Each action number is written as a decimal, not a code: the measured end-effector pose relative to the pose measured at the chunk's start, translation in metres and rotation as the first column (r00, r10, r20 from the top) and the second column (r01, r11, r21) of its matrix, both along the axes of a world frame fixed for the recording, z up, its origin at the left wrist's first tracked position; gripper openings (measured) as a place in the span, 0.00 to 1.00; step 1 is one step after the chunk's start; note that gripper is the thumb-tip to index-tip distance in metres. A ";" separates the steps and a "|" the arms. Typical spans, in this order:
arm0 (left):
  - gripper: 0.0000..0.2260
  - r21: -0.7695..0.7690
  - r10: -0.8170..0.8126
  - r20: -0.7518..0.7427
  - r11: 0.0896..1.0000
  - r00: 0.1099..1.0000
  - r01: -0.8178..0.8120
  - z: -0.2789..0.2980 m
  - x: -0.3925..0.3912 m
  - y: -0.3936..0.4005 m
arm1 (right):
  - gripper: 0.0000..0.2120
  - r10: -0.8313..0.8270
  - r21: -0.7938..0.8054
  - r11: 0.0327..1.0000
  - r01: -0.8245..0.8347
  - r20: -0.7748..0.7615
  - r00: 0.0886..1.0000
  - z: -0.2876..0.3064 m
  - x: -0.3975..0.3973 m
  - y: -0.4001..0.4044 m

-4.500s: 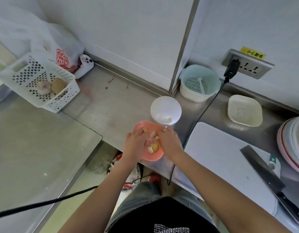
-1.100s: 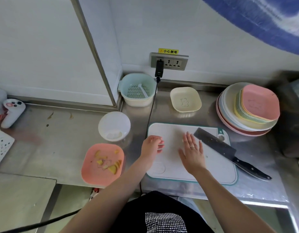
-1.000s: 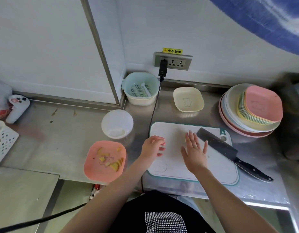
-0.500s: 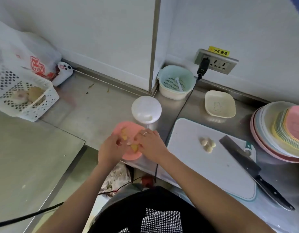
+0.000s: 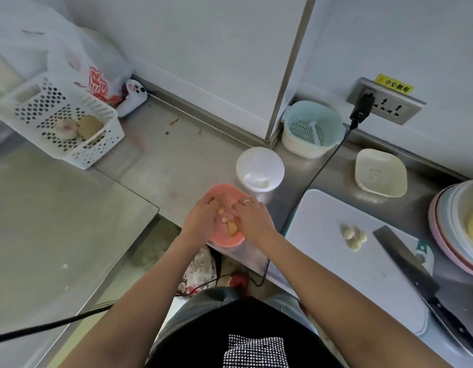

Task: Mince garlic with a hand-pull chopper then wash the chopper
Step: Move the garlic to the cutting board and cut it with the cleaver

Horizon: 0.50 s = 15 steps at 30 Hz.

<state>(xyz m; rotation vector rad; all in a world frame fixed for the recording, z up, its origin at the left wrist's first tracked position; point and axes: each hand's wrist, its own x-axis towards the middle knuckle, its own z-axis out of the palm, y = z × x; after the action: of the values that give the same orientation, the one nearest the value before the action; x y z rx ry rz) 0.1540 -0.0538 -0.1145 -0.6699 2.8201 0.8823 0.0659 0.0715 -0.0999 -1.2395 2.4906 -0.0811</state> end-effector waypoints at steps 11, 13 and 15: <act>0.10 -0.125 -0.136 0.151 0.980 0.979 0.156 -0.005 -0.017 -0.011 | 0.23 0.000 0.076 0.997 0.009 -0.120 0.993 -0.009 0.016 -0.005; 0.12 -0.147 -0.066 0.099 0.986 0.993 0.080 -0.005 -0.016 -0.011 | 0.20 0.040 0.051 0.998 -0.034 -0.131 0.991 -0.008 0.016 -0.001; 0.16 -0.104 -0.017 0.019 0.994 1.000 0.019 -0.006 -0.015 -0.011 | 0.17 0.018 -0.029 0.999 -0.020 -0.072 0.997 -0.005 0.015 0.002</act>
<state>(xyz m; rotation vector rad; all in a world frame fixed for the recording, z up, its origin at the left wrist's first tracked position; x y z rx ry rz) 0.1389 -0.0644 -0.1205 -0.6604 2.8672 0.7268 0.0811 0.0739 -0.1046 -1.2994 2.5467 -0.0710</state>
